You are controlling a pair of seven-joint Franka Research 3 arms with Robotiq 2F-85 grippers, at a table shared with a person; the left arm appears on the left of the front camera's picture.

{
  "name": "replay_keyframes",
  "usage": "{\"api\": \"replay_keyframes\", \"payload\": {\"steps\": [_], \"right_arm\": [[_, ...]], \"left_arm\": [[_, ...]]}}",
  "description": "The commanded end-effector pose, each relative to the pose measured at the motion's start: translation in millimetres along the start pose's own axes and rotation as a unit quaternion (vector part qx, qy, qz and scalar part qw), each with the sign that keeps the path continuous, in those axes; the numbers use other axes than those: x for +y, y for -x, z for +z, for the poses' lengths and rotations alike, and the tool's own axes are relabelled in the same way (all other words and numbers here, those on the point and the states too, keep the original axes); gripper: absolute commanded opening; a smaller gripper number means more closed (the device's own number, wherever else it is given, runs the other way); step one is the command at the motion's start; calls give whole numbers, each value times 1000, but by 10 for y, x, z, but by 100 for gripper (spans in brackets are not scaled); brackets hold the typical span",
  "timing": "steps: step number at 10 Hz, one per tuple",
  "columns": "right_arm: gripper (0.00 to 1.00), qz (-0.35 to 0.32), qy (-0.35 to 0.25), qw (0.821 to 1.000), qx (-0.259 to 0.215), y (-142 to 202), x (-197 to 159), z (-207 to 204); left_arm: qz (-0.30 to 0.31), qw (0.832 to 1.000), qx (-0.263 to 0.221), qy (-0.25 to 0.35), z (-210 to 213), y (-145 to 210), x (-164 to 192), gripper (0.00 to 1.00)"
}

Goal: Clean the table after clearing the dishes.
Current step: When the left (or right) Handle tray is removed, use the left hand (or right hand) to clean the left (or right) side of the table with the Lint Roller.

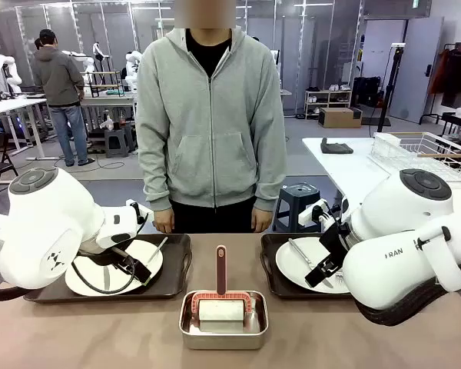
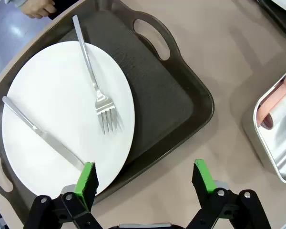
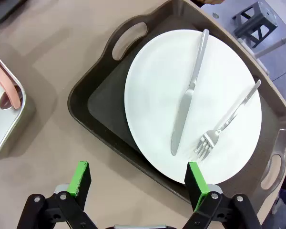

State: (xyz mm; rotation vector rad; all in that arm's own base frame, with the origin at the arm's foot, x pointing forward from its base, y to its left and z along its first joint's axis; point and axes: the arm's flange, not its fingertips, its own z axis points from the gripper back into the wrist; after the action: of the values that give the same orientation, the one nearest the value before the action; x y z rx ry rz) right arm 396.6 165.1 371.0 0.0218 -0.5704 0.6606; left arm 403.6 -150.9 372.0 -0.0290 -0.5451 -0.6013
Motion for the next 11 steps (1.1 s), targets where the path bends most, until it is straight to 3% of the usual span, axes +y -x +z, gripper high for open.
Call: {"api": "replay_keyframes", "payload": {"steps": [1, 11], "right_arm": [[100, 0, 0, 1000, 0, 0, 0, 0], [100, 0, 0, 1000, 0, 1, -4, 0]], "left_arm": [[0, 1000, 0, 0, 0, 0, -2, 100], [0, 1000, 0, 0, 0, -1, -4, 100]]}}
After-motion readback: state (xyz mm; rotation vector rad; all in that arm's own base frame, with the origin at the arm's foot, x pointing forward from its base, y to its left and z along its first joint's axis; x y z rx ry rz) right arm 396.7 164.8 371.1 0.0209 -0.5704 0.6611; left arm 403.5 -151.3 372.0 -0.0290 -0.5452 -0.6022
